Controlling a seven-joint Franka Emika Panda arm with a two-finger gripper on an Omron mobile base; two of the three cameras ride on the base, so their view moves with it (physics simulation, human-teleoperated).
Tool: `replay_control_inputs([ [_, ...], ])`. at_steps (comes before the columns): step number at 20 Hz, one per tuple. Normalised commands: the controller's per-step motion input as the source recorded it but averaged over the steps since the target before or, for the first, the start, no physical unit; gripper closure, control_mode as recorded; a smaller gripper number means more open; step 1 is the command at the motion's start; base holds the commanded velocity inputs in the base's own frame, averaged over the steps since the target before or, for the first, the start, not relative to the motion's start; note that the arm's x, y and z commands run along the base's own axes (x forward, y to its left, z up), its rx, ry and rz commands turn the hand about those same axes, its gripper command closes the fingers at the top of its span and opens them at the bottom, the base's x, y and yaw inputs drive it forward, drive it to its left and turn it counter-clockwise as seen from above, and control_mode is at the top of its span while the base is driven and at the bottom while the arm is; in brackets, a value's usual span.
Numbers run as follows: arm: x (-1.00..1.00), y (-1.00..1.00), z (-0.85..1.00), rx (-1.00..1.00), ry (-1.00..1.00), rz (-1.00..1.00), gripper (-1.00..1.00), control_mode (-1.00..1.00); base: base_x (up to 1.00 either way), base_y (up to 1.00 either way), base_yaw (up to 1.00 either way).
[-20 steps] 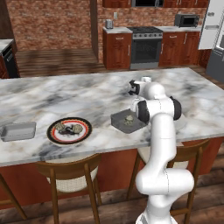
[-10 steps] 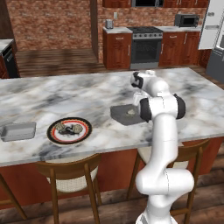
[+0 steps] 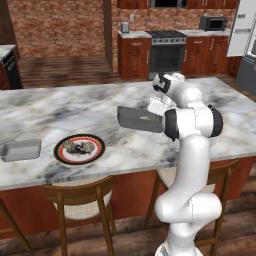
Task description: Place two dumplings into each of the tupperware containers and then place the containers in the fridge.
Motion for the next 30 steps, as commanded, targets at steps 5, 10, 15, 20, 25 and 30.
replay_control_inputs([
  [5, -0.74, 0.19, 0.24, -0.18, 0.01, -0.46, 1.0, -1.0, 0.0, 0.0, 0.0],
  [10, -0.65, 0.33, 0.44, -0.23, 0.0, -0.46, 1.0, -1.0, 0.0, 0.0, 0.0],
  [15, -0.43, 0.06, 0.32, -0.12, 0.06, -0.65, 1.0, -1.0, 0.0, 0.0, 0.0],
  [20, -0.29, -0.1, 0.01, -0.01, 0.14, -0.68, 1.0, -1.0, 0.0, 0.0, 0.0],
  [25, -0.08, 0.11, 0.39, -0.04, 0.07, -0.52, 1.0, -1.0, 0.0, 0.0, 0.0],
  [30, -0.23, 0.08, 0.53, -0.03, 0.0, -0.17, 1.0, -1.0, 0.0, 0.0, 0.0],
])
